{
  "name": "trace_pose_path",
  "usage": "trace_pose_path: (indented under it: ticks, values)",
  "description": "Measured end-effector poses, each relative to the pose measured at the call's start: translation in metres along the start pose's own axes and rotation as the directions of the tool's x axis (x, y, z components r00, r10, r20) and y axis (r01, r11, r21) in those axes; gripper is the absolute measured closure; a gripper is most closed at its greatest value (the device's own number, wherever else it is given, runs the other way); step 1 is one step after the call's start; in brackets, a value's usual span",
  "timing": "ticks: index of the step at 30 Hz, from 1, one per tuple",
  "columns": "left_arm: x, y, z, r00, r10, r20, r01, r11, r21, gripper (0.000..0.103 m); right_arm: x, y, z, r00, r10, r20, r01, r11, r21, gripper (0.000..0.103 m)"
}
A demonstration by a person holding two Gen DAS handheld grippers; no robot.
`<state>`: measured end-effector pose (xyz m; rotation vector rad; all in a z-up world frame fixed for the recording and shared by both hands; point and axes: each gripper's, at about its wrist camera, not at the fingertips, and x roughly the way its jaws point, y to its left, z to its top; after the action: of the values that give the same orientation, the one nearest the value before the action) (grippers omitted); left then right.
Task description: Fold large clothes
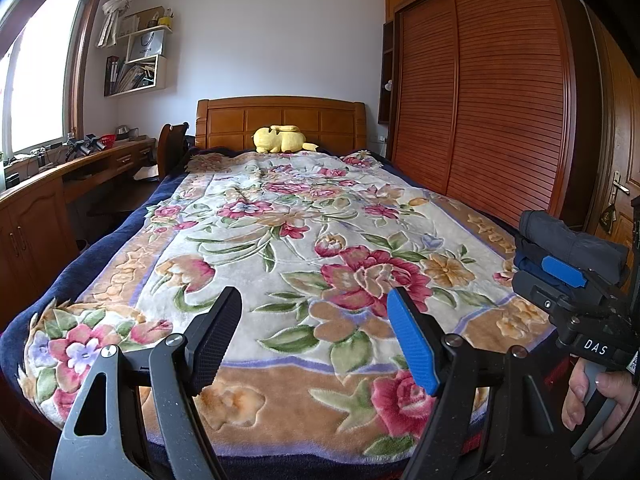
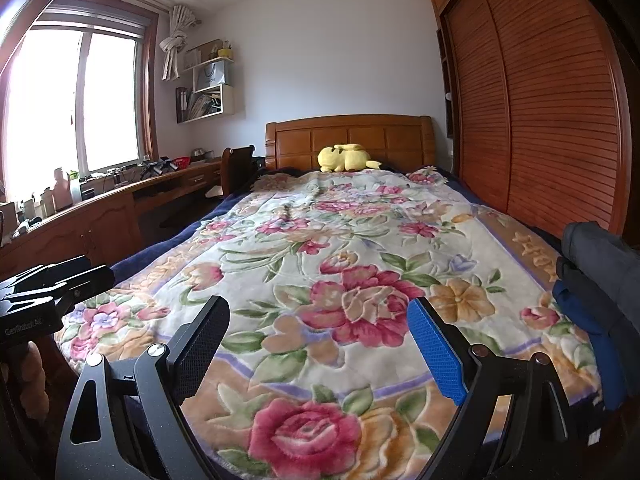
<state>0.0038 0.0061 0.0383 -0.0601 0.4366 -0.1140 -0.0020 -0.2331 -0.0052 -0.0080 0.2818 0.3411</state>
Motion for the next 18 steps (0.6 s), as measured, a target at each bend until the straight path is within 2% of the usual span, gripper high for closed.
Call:
trace_pose_path:
  ticks: [18]
  values:
    - [-0.0007, 0.0005, -0.0002, 1.000, 0.005, 0.004, -0.005, 1.000, 0.001, 0.027, 0.0003, -0.0012, -0.0004, 1.000, 0.000, 0.002, 0.000, 1.000, -0.003, 0.012]
